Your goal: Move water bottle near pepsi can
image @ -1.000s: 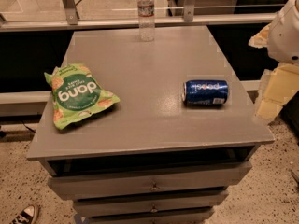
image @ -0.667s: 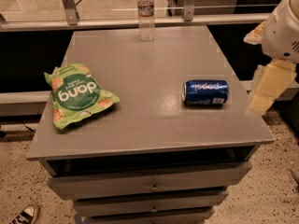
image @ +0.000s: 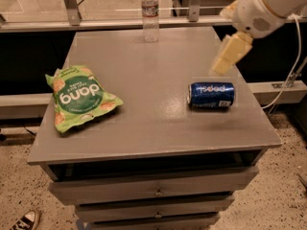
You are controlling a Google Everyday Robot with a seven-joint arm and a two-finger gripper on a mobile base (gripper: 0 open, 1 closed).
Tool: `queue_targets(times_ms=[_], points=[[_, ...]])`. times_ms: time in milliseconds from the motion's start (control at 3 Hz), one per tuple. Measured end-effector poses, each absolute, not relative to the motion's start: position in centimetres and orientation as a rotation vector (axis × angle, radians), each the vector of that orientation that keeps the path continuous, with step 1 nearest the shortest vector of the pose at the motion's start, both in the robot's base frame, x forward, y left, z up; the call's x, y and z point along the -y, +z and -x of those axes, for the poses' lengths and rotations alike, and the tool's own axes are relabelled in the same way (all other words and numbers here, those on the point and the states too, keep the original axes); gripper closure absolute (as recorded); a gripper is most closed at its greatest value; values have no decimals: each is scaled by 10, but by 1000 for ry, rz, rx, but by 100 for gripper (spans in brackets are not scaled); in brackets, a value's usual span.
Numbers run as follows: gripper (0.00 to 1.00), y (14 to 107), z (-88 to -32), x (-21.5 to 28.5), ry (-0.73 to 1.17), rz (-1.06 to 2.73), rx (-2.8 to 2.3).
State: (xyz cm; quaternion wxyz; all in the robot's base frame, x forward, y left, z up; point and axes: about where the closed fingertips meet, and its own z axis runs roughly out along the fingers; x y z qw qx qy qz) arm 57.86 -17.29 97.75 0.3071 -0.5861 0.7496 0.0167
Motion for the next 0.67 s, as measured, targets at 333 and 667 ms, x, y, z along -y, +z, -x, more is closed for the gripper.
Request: queue_targets(times_ms=[333, 667], points=[[0, 982, -660, 141, 166, 1415, -1881], [0, 981, -658, 140, 165, 1420, -1884]])
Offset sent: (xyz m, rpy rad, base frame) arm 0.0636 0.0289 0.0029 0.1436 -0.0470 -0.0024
